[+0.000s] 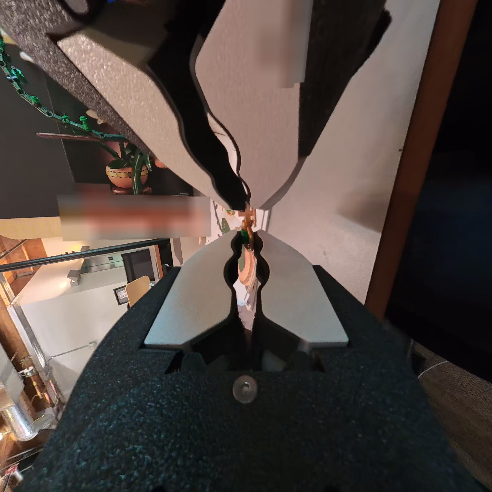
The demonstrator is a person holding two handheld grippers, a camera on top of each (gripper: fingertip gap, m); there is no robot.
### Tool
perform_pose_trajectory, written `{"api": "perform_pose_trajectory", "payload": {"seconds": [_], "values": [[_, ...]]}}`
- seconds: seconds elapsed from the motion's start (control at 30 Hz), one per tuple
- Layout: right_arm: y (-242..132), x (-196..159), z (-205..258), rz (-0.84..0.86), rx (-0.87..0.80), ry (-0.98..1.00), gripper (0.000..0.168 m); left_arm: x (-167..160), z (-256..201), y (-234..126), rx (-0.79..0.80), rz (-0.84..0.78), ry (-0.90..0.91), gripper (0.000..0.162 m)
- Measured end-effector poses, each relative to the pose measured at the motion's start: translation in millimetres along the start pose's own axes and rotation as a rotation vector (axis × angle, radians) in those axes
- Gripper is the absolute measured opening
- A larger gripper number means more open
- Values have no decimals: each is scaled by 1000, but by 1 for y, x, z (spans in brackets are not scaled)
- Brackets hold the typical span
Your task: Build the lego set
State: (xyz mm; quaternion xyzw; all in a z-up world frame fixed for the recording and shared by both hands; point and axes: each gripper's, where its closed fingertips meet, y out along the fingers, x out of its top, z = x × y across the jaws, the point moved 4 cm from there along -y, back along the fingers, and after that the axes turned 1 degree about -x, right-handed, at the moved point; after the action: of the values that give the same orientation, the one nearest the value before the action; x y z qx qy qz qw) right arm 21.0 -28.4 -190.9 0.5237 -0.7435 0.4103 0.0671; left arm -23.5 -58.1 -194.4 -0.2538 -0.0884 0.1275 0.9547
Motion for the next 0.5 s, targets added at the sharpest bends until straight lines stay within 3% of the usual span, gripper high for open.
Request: {"api": "perform_pose_trajectory", "payload": {"seconds": [0.5], "values": [[7,-5,10,26,52,48,6,2,-15,9,-86,50,-29,7]]}}
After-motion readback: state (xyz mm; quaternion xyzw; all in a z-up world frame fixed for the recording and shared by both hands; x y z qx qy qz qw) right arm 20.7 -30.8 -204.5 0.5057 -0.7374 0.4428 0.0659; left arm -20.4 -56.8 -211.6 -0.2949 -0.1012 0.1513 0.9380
